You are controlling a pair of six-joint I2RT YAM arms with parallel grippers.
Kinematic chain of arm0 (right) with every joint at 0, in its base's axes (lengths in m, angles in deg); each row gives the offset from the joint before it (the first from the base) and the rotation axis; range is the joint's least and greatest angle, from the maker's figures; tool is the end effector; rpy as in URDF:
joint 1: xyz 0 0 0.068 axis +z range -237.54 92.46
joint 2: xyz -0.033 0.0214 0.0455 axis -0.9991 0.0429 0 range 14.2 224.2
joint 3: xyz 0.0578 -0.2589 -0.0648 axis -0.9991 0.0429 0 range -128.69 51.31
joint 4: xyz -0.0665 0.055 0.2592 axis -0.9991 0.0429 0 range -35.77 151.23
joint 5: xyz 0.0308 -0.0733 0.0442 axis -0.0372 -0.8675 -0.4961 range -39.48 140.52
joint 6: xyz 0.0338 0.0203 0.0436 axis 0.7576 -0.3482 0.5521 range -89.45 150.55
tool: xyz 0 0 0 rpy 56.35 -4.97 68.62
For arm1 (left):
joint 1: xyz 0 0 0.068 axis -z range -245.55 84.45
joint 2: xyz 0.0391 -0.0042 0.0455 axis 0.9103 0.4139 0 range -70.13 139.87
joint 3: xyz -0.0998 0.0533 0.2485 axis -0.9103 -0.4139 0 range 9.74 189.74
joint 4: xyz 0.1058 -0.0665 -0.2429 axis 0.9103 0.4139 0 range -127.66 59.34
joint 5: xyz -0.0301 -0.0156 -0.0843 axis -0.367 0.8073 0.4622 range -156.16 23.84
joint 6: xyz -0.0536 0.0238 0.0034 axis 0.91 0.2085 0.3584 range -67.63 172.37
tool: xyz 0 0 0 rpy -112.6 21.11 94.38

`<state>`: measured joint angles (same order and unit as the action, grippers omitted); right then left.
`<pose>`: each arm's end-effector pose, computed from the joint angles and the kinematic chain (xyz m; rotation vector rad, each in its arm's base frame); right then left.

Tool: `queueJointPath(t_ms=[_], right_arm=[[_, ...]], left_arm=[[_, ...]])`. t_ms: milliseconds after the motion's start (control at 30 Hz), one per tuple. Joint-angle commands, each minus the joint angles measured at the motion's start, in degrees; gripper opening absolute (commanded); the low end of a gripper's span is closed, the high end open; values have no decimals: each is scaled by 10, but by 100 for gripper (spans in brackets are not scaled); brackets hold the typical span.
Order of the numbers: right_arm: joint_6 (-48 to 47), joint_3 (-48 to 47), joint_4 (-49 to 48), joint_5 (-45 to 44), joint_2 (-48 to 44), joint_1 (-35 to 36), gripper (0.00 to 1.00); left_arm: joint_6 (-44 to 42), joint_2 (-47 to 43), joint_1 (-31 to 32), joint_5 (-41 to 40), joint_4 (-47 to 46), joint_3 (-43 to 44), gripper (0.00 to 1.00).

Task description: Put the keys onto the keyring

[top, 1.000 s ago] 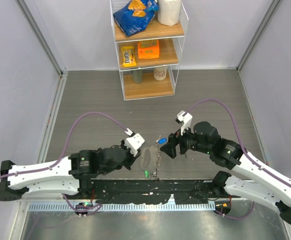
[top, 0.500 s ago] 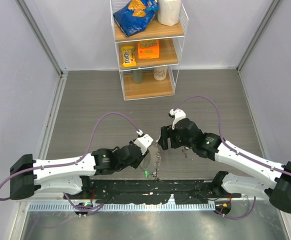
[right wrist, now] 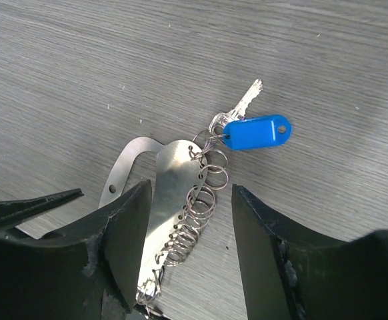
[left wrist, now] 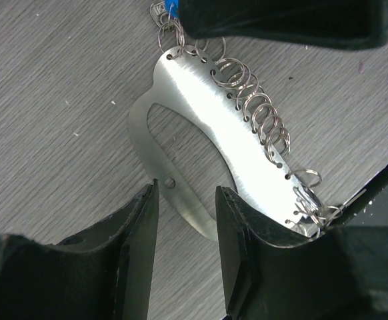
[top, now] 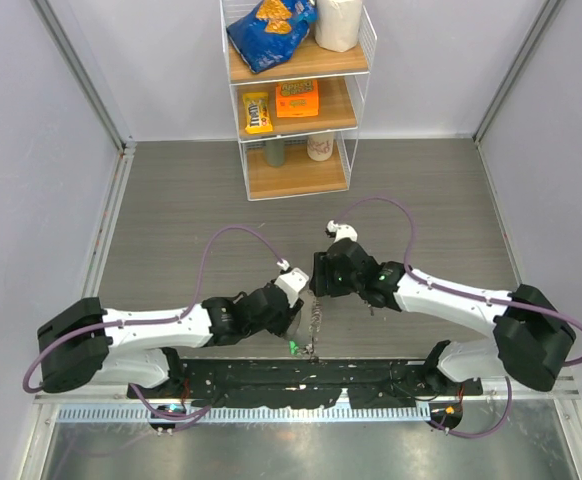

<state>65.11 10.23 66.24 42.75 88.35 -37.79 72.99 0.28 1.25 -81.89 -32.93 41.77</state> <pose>0.1844 0.2087 0.1952 -0.2521 2.4058 0.5491 0.1109 -0.2293 0.1711 0.7853 2.1980 -0.4654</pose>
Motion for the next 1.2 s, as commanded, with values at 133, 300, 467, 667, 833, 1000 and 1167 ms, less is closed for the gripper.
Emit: queueJointPath(t_ms=[133, 300, 467, 667, 833, 1000, 1167], right_arm=[[54, -15, -53, 5, 47, 3, 53], [67, -23, -51, 0, 76, 3, 49], [91, -26, -59, -11, 94, 3, 45], [117, -26, -81, -22, 101, 3, 45], [127, -43, -81, -22, 128, 3, 44], [135, -48, -81, -31, 141, 2, 43], [134, -52, -73, -38, 145, 2, 41]], left_arm=[[25, 33, -32, 26, -95, -29, 44], [37, 52, -36, 25, -94, -26, 44], [41, 59, -37, 33, -97, -25, 44], [40, 58, -36, 37, -98, -27, 44], [38, 55, -36, 38, -98, -28, 44], [39, 47, -36, 39, -99, -33, 44], [39, 44, -36, 40, -103, -37, 44]])
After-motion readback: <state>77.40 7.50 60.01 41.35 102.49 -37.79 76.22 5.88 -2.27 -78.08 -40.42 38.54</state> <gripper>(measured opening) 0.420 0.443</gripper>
